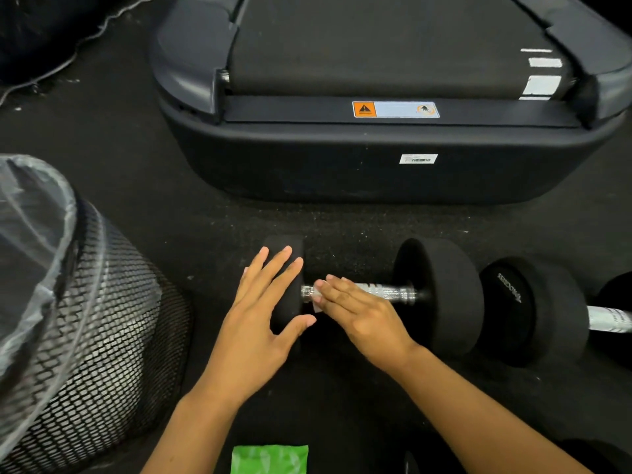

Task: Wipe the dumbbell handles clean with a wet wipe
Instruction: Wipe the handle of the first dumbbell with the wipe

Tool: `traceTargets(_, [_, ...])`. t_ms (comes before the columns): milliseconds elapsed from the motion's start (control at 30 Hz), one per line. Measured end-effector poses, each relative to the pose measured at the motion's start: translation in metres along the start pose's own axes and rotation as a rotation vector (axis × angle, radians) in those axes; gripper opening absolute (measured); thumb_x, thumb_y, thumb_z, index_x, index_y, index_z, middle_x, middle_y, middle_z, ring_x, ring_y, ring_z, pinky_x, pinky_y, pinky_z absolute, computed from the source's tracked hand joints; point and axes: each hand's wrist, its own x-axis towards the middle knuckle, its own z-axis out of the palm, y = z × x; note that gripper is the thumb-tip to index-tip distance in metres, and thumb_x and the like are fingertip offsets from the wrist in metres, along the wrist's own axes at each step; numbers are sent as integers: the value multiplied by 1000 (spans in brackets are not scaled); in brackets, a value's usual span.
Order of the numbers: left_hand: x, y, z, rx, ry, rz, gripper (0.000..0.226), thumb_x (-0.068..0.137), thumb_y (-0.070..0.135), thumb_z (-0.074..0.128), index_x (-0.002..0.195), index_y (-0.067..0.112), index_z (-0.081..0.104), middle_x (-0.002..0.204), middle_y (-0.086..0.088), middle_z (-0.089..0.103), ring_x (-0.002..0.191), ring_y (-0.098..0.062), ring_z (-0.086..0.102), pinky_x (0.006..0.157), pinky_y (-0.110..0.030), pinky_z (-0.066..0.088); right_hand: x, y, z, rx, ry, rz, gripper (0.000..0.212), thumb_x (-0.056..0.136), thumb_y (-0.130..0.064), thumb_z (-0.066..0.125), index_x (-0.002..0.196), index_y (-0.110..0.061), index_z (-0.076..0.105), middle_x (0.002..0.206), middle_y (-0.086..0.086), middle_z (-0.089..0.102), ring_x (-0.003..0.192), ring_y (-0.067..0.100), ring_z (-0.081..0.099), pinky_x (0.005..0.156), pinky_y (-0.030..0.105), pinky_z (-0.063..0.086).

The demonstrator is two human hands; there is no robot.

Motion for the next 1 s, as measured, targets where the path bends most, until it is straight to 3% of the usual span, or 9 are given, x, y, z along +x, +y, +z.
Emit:
traceTargets(133, [2,-1,2,-7,33,7,71,76,34,67,139,26,36,149,14,27,142,-6,8,112,-52,22,10,-12,10,-17,22,21,32,84,-8,51,112,0,65,118,15,63,112,29,59,98,40,45])
traceTargets(433, [1,-4,5,19,40,33,70,78,33,67,140,25,36,150,12,27,142,-7,8,115,-37,9,9,-18,14,-14,72,85,30,85,-10,53,110,-1,67,118,14,64,113,27,58,97,41,46])
traceTargets(567, [0,-4,3,7,19,21,71,77,32,69,140,24,37,150,13,28,142,-7,8,112,-51,21,-3,-8,-1,-59,29,158,36,78,-5,66,114,-4,65,118,11,64,111,24,60,98,36,44])
traceTargets(633, [-1,-3,3,3,20,17,71,78,31,69,140,24,37,150,13,28,142,-8,8,111,-53,23,5,-10,-11,-60,-27,335,42,70,-1,76,110,-8,67,110,8,68,103,23,64,91,34,47])
traceTargets(700, [0,-2,4,4,25,9,71,78,28,71,140,24,37,150,13,28,142,-7,8,111,-53,22,28,-15,-16,-16,-142,439,30,78,-4,69,107,-13,67,104,5,68,95,23,65,82,33,51])
traceTargets(767, [0,-2,4,11,32,7,71,78,26,71,140,24,37,150,13,28,142,-7,7,111,-53,21,44,-15,-18,35,-262,445,22,88,-10,55,108,-16,62,105,3,64,95,23,61,79,31,46])
traceTargets(867, [0,-1,2,-7,17,-2,71,78,27,71,140,26,37,150,15,26,142,-5,6,112,-53,20,40,-10,-23,112,-299,415,30,88,-8,52,115,-17,60,112,3,63,100,22,60,85,35,48])
traceTargets(1000, [0,0,0,-12,3,2,71,79,29,70,140,27,35,150,16,24,142,-4,4,112,-52,20,46,0,-23,112,-392,453,17,89,-14,51,101,-19,63,93,3,66,88,24,62,76,40,50])
